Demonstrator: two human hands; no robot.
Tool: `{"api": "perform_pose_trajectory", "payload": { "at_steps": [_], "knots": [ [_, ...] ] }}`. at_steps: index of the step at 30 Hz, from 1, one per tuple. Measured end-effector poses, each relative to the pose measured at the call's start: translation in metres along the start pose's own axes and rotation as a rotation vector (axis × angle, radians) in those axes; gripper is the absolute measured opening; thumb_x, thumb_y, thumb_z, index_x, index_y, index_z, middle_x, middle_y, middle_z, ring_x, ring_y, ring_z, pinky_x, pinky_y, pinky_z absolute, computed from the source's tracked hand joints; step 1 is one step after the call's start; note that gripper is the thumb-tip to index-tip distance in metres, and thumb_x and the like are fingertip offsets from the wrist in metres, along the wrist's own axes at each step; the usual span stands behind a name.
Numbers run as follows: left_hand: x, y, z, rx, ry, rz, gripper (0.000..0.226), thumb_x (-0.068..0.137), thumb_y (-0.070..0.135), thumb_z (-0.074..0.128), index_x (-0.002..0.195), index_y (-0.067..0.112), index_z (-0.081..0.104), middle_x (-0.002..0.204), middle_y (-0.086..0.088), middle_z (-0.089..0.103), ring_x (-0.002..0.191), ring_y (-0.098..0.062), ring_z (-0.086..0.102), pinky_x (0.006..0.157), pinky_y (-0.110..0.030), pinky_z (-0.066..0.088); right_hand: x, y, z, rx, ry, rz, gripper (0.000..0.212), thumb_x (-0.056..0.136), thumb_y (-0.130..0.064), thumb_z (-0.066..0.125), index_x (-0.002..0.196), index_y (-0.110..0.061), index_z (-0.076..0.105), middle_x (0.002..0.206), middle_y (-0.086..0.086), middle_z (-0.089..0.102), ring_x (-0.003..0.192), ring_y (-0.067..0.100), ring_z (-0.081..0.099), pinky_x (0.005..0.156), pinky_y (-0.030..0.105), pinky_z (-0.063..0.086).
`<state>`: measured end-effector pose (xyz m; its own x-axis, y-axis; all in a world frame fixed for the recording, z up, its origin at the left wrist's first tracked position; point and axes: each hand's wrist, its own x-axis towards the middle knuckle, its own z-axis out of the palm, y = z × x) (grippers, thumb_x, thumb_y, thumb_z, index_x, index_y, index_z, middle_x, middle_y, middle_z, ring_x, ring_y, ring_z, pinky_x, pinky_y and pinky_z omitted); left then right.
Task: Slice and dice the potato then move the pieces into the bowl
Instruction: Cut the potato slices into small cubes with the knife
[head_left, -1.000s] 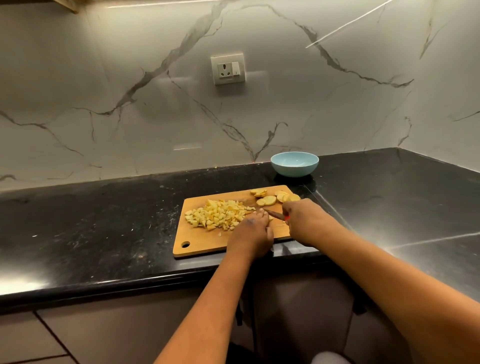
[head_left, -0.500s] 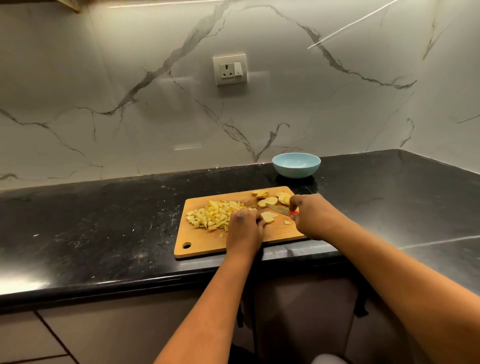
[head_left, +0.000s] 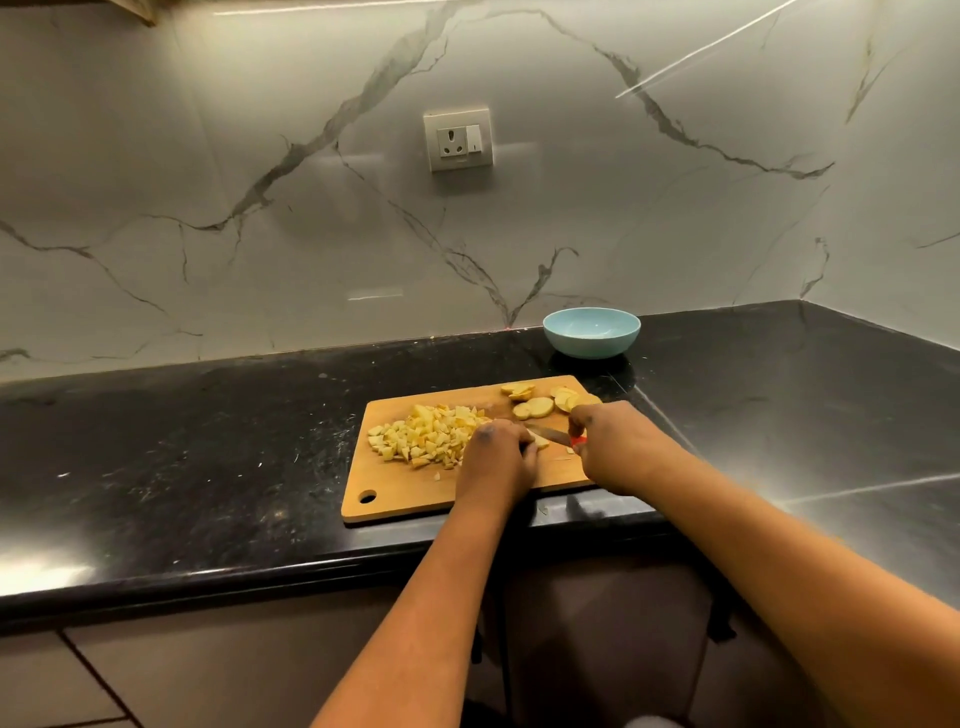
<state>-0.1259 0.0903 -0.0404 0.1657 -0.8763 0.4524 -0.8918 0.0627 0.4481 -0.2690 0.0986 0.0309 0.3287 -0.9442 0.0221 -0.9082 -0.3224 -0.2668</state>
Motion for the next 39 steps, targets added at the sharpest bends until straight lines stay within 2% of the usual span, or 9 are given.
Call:
{"api": "perform_pose_trajectory", "payload": {
  "at_steps": [4, 11, 15, 19, 24, 27, 31, 36, 39],
  "knots": [
    [0.005, 0.001, 0.001, -0.037, -0.004, -0.037, 0.019, 0.094, 0.021, 0.064, 0.108, 0.012, 0.073, 0.105, -0.004, 0.072, 0.096, -0.014, 0.063, 0.083, -0.021, 0.045, -0.004, -0.008, -0.002, -0.054, -0.041, -0.033, 0.028, 0.087, 0.000, 0.059, 0.112, -0.014, 0.060, 0.092, 0.002, 0.055, 0.082, 0.017, 0.054, 0.077, 0.029, 0.053],
    [0.002, -0.001, 0.002, -0.087, 0.014, -0.033, 0.018, 0.092, 0.019, 0.066, 0.106, 0.010, 0.073, 0.100, -0.005, 0.072, 0.092, -0.012, 0.064, 0.080, -0.020, 0.048, -0.018, -0.006, -0.042, -0.227, -0.145, -0.021, 0.039, 0.091, -0.016, 0.063, 0.128, -0.009, 0.056, 0.115, 0.009, 0.060, 0.104, 0.022, 0.056, 0.098, 0.033, 0.049],
    [-0.002, -0.002, 0.002, -0.092, 0.033, -0.005, 0.018, 0.092, 0.020, 0.065, 0.106, 0.010, 0.073, 0.099, -0.004, 0.073, 0.091, -0.013, 0.065, 0.082, -0.023, 0.051, -0.013, -0.001, -0.038, -0.170, -0.085, -0.021, 0.035, 0.092, -0.012, 0.062, 0.127, -0.015, 0.058, 0.113, 0.006, 0.061, 0.098, 0.018, 0.058, 0.091, 0.028, 0.051],
    [-0.008, -0.002, 0.002, -0.090, 0.051, 0.018, 0.022, 0.092, 0.012, 0.062, 0.112, 0.008, 0.072, 0.104, -0.007, 0.073, 0.096, -0.016, 0.066, 0.086, -0.026, 0.055, -0.009, -0.007, -0.024, -0.094, -0.033, -0.006, 0.040, 0.090, -0.008, 0.062, 0.127, -0.019, 0.055, 0.107, 0.005, 0.059, 0.092, 0.019, 0.058, 0.086, 0.032, 0.055],
    [-0.011, -0.004, 0.002, -0.022, 0.040, 0.034, 0.022, 0.090, 0.008, 0.054, 0.095, 0.011, 0.076, 0.090, -0.005, 0.072, 0.084, -0.015, 0.063, 0.079, -0.031, 0.055, -0.012, -0.016, -0.007, -0.103, -0.068, -0.012, 0.039, 0.086, -0.003, 0.063, 0.122, -0.018, 0.057, 0.103, 0.005, 0.058, 0.091, 0.020, 0.058, 0.083, 0.033, 0.055],
    [-0.011, -0.004, 0.003, 0.001, 0.032, 0.049, 0.025, 0.090, 0.007, 0.051, 0.094, 0.011, 0.076, 0.092, -0.006, 0.071, 0.088, -0.018, 0.061, 0.082, -0.032, 0.054, -0.017, -0.021, -0.002, -0.136, -0.055, -0.048, 0.034, 0.087, 0.000, 0.059, 0.117, -0.014, 0.057, 0.105, 0.008, 0.059, 0.089, 0.023, 0.056, 0.077, 0.032, 0.051],
    [-0.013, -0.005, 0.003, 0.071, 0.013, 0.060, 0.027, 0.093, 0.013, 0.046, 0.097, 0.013, 0.073, 0.097, -0.005, 0.069, 0.096, -0.023, 0.055, 0.086, -0.036, 0.049, -0.019, -0.031, -0.009, -0.244, -0.109, -0.079, 0.042, 0.084, 0.000, 0.065, 0.123, -0.013, 0.056, 0.120, 0.009, 0.058, 0.106, 0.025, 0.057, 0.087, 0.032, 0.050],
    [-0.015, -0.004, 0.001, 0.099, 0.003, 0.062, 0.028, 0.096, 0.023, 0.047, 0.105, 0.012, 0.071, 0.104, -0.002, 0.067, 0.103, -0.021, 0.051, 0.086, -0.034, 0.049, -0.022, -0.022, -0.028, -0.319, -0.134, -0.045, 0.048, 0.081, -0.004, 0.070, 0.126, -0.013, 0.055, 0.107, 0.006, 0.055, 0.100, 0.022, 0.055, 0.094, 0.036, 0.051],
    [-0.017, -0.006, 0.001, 0.054, -0.003, 0.052, 0.027, 0.094, 0.022, 0.048, 0.104, 0.013, 0.072, 0.102, -0.001, 0.068, 0.104, -0.020, 0.051, 0.085, -0.033, 0.048, -0.026, -0.012, -0.039, -0.332, -0.134, -0.047, 0.043, 0.088, -0.008, 0.066, 0.129, -0.013, 0.055, 0.115, 0.007, 0.059, 0.104, 0.021, 0.056, 0.095, 0.032, 0.050]
  ]
}}
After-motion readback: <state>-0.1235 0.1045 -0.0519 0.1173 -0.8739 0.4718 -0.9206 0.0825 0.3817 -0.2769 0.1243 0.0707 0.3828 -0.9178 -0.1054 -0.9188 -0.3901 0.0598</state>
